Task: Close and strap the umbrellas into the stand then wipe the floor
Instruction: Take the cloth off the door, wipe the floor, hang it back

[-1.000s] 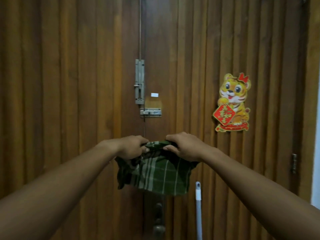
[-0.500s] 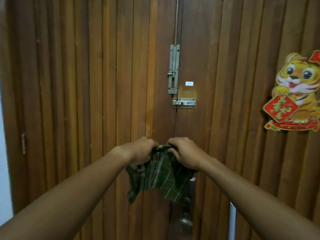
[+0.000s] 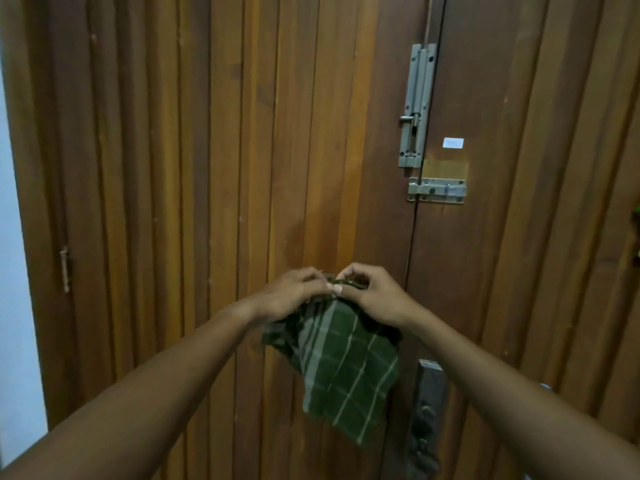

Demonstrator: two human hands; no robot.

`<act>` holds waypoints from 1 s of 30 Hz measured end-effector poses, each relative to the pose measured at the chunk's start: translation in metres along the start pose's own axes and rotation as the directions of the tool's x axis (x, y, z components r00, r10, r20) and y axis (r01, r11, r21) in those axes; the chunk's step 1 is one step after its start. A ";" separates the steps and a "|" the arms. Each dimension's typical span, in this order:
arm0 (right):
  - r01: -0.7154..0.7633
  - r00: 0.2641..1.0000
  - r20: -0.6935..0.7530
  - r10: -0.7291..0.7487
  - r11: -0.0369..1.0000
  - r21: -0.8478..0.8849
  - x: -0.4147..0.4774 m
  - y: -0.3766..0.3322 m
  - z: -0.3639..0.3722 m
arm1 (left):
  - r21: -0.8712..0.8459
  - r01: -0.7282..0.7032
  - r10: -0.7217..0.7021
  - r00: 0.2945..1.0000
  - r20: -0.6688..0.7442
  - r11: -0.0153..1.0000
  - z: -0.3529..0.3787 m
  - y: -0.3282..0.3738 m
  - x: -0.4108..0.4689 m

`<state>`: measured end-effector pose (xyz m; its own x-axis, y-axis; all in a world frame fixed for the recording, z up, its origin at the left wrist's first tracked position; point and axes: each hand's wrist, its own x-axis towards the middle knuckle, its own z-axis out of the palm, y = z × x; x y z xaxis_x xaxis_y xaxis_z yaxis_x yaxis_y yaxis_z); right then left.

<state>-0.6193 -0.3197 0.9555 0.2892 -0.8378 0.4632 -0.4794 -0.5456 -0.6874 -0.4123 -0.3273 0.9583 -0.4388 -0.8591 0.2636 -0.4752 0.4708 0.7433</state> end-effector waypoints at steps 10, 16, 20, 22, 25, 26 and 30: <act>-0.177 0.895 -0.399 -0.201 0.660 -0.730 0.034 0.026 0.047 | 0.637 -0.215 0.435 0.875 -0.212 0.740 -0.009 -0.065 0.053; -0.227 0.898 -0.390 -0.205 0.544 -0.808 0.031 0.046 0.063 | 0.734 -0.290 0.622 0.750 -0.224 0.614 0.010 -0.104 0.056; -0.197 0.921 -0.370 -0.122 0.672 -0.714 0.014 0.061 0.061 | 0.739 -0.223 0.598 0.747 -0.289 0.636 0.025 -0.120 0.050; -0.163 0.934 -0.344 -0.094 0.746 -0.646 0.005 0.068 0.059 | 0.687 -0.194 0.559 0.748 -0.359 0.700 0.038 -0.118 0.043; -0.156 0.958 -0.286 -0.017 0.805 -0.573 -0.009 0.078 0.056 | 0.646 -0.159 0.530 0.729 -0.433 0.746 0.056 -0.113 0.033; -0.157 0.961 -0.277 -0.005 0.812 -0.562 -0.014 0.081 0.054 | 0.652 -0.169 0.549 0.712 -0.437 0.739 0.062 -0.110 0.030; -0.185 0.955 -0.297 0.019 0.819 -0.543 -0.051 0.108 0.037 | 0.654 -0.353 0.679 0.649 -0.344 0.669 0.099 -0.097 0.023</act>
<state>-0.6551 -0.3368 0.8364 0.0206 -0.8030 0.5956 -0.8962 -0.2789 -0.3451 -0.4515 -0.3728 0.8317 -0.3452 -0.3065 0.8871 -0.6617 0.7497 0.0015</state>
